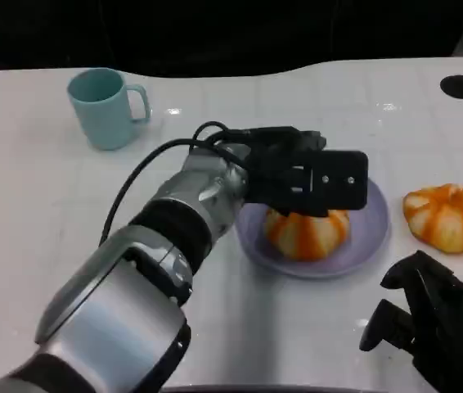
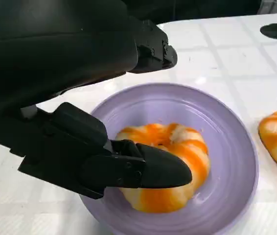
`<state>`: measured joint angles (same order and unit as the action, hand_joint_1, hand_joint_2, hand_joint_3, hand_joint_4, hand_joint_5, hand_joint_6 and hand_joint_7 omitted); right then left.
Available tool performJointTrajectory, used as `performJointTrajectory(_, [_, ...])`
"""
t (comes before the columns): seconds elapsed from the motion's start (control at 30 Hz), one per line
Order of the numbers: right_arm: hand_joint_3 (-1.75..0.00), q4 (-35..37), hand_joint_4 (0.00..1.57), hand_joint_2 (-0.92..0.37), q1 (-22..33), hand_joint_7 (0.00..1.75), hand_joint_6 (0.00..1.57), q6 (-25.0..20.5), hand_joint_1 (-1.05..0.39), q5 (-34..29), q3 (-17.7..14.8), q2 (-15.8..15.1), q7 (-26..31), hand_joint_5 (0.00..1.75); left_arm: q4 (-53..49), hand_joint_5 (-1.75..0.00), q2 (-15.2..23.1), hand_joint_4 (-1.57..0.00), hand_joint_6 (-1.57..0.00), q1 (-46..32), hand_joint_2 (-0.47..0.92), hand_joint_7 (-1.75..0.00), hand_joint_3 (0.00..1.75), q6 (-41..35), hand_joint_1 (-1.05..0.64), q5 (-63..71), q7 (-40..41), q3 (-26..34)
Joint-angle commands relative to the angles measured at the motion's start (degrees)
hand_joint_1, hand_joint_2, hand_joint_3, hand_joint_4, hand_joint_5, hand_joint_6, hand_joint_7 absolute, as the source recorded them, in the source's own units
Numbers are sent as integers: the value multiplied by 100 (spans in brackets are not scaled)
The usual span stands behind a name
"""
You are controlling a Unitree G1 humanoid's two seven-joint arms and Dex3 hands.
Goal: Grasp the bread from the table and place it into the plate.
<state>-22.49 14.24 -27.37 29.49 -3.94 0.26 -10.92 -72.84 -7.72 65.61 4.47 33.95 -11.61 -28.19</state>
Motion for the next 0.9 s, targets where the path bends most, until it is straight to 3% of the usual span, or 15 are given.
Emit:
performJointTrajectory(0.03, [-31, 86, 63, -92, -36, 169, 45, 99, -51, 62, -113, -65, -69, 175, 229, -2, 239, -3, -11, 43, 92, -2, 46, 162, -91, -349, -81, 326])
performJointTrajectory(0.2, [-31, 81, 63, -92, -39, 168, 46, 64, -50, 71, -132, -47, -37, 175, 543, -7, 467, -12, -17, -269, 92, -5, 45, 486, -87, -865, -168, 771])
performJointTrajectory(0.33, [-30, 93, 63, -92, -48, 168, 46, 61, -50, 66, -132, -42, -42, 175, 804, -11, 548, -20, -22, -777, 92, -7, 43, 902, -80, -1782, -583, 1484])
performJointTrajectory(0.43, [-31, 75, 63, -92, -45, 168, 45, 34, -50, 60, -129, -35, -12, 175, 1195, -30, 513, -48, -47, -1301, 92, -15, 36, 966, -67, -2610, -803, 2138])
performJointTrajectory(0.5, [-31, 52, 64, -92, -42, 168, 45, 13, -50, 63, -127, -29, 11, 175, 1477, -34, 462, -53, -52, -1556, 92, -16, 34, 844, -65, -3016, -890, 2423])
performJointTrajectory(0.53, [-32, 45, 63, -92, -40, 168, 44, 12, -49, 61, -123, -31, 11, 175, 1632, -61, 437, -58, -64, -1683, 92, -20, 36, 757, -62, -3218, -939, 2564])
performJointTrajectory(0.57, [-32, 39, 63, -92, -39, 168, 44, 11, -49, 59, -121, -33, 12, 175, 1764, -74, 421, -58, -69, -1780, 92, -21, 36, 680, -62, -3360, -973, 2653])
performJointTrajectory(0.67, [-33, 27, 63, -92, -40, 169, 44, 6, -48, 56, -117, -34, 18, 175, 2348, -88, 371, -56, -73, -2169, 92, -21, 36, 253, -61, -3953, -1196, 2965])
performJointTrajectory(0.7, [-32, 20, 63, -92, -41, 169, 44, 3, -50, 53, -115, -34, 23, 175, 2687, -116, 338, -70, -85, -2401, 92, -49, 34, -10, -63, -4329, -1340, 3173])
performJointTrajectory(0.77, [-32, 14, 64, -92, -43, 169, 44, -6, -50, 54, -117, -33, 34, 175, 3403, -142, 308, -75, -78, -2827, 92, -98, 33, -643, -62, -4934, -1509, 3439])
performJointTrajectory(0.8, [-32, 21, 64, -92, -44, 169, 44, 3, -50, 54, -118, -42, 18, 175, 3816, -147, 319, -76, -77, -3067, 92, -108, 34, -1028, -62, -5149, -1502, 3494])
performJointTrajectory(0.83, [-32, 26, 64, -92, -44, 170, 44, 10, -50, 54, -118, -50, 6, 175, 4148, -163, 330, -75, -67, -3250, 92, -132, 40, -1337, -61, -5304, -1483, 3526])
performJointTrajectory(0.9, [-31, 21, 63, -92, -43, 170, 44, -1, -50, 80, -129, -46, 3, 175, 4991, -172, 331, -73, -59, -3784, 92, -150, 44, -2097, -59, -5758, -1393, 3647])
